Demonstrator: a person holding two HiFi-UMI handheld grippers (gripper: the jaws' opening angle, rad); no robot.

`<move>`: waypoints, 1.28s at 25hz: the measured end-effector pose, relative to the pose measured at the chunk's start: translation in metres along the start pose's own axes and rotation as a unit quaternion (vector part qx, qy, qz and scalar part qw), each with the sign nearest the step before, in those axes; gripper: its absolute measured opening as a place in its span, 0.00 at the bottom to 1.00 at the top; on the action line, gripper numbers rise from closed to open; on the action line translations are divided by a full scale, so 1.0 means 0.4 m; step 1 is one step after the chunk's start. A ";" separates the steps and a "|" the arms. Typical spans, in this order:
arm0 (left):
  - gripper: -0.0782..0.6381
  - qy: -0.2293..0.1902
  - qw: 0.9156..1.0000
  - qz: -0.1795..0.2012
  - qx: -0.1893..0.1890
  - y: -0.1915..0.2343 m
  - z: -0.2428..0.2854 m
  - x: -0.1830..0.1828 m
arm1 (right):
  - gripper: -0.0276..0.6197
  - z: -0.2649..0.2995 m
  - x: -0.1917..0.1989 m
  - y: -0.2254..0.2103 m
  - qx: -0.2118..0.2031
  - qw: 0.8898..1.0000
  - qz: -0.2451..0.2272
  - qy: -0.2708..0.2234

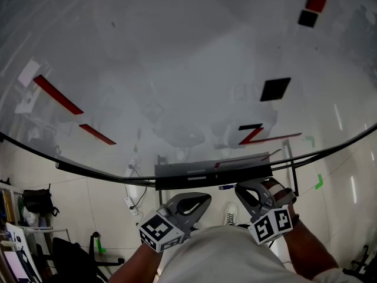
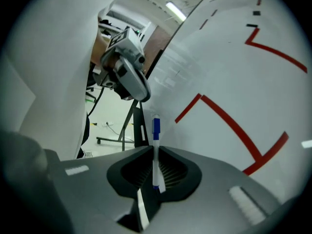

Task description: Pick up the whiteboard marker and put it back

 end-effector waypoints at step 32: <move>0.13 0.006 1.000 -0.010 0.000 0.005 -0.005 0.015 | 0.10 0.161 0.144 0.018 -0.081 0.976 -0.086 0.183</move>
Point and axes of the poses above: the fingertips, and each gripper's own axes: z forward along the fingers, y to its left, x out of its underside, the point moved 8 cm from there along -z, backward along the fingers, and after that the axes turned 3 degrees about -x, right-handed, at the moved point
